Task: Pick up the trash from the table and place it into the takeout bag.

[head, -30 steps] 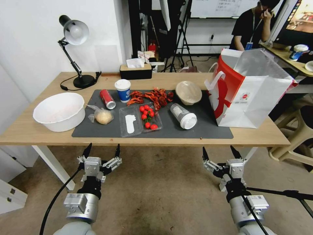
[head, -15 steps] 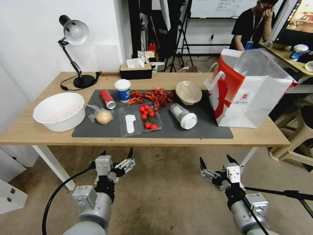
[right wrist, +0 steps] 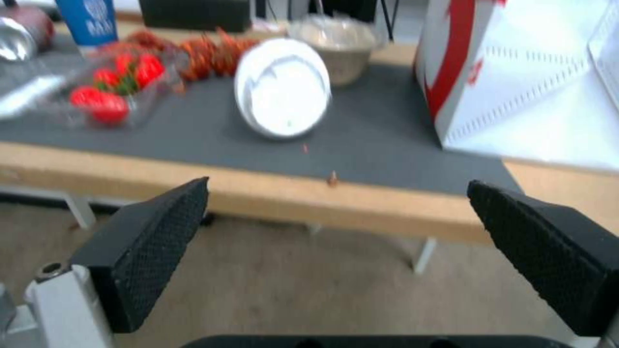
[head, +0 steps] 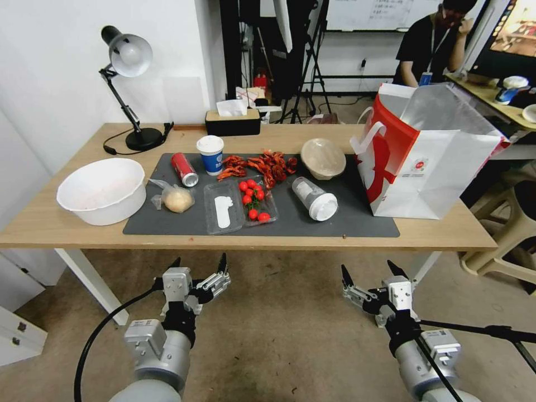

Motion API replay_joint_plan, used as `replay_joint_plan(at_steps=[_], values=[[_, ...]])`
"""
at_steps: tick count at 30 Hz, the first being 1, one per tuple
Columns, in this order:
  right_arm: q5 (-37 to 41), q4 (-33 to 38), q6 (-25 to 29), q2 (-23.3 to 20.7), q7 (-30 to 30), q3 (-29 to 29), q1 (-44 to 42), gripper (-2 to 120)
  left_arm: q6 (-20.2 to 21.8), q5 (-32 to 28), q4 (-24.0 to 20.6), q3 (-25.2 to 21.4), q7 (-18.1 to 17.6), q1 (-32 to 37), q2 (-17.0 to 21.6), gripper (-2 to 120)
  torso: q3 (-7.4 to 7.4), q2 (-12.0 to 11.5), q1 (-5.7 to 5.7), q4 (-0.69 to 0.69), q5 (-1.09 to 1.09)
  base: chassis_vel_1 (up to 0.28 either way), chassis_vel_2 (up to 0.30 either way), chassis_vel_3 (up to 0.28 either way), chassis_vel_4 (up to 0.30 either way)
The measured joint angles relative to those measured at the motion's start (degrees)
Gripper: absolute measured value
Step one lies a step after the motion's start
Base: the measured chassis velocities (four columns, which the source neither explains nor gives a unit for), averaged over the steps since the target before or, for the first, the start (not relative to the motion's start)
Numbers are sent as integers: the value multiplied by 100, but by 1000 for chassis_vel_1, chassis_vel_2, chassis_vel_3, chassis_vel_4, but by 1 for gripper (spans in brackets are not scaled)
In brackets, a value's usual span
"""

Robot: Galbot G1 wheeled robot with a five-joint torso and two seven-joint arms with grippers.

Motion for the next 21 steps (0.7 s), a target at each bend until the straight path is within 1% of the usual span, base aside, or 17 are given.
replay_joint_plan(at_steps=[5, 7, 8, 9, 10, 12, 13, 15, 17, 21], values=[[211, -99, 251, -45, -153, 67, 174, 100, -11, -16, 74, -6, 3, -77, 99, 100, 0, 0, 0, 0, 0, 0, 0, 0, 0], [459, -251, 463, -113, -280, 128, 466, 100, -30, -59, 130, -9, 0, -121, 185, 100, 0, 0, 0, -3, -1, 0, 0, 0, 0], [587, -392, 529, -188, -285, 124, 720, 100, -52, -75, 143, -32, -8, -121, 199, 100, 0, 0, 0, 0, 1, 0, 0, 0, 0], [587, -392, 529, -188, -285, 124, 720, 100, -52, -75, 143, -32, -8, -121, 199, 100, 0, 0, 0, 0, 1, 0, 0, 0, 0], [650, -498, 567, -242, -283, 111, 877, 100, -64, -80, 144, -49, -14, -121, 199, 100, 0, 0, 0, 2, 0, 0, 0, 0, 0], [775, -835, 697, -440, -274, 29, 1247, 100, -84, -85, 144, -82, -31, -115, 183, 100, 0, 0, 1, 0, 0, 0, 0, 0, 0], [775, -835, 697, -440, -274, 29, 1247, 100, -84, -85, 144, -82, -31, -115, 183, 100, 0, 0, 1, 0, 0, 0, 0, 0, 0], [855, -1120, 852, -586, -269, -60, 1509, 100, -115, -87, 145, -107, -51, -102, 180, 100, 1, 0, 0, 0, 2, 0, 0, 0, 0], [1020, -1454, 1090, -761, -268, -185, 1861, 100, -153, -88, 159, -142, -78, -87, 170, 100, 0, 0, 0, 1, -1, 0, 0, 0, 0], [1130, -1673, 1231, -856, -269, -254, 2138, 100, -165, -87, 168, -152, -91, -75, 149, 100, 1, 0, 0, 0, 0, 0, 0, 0, 0]])
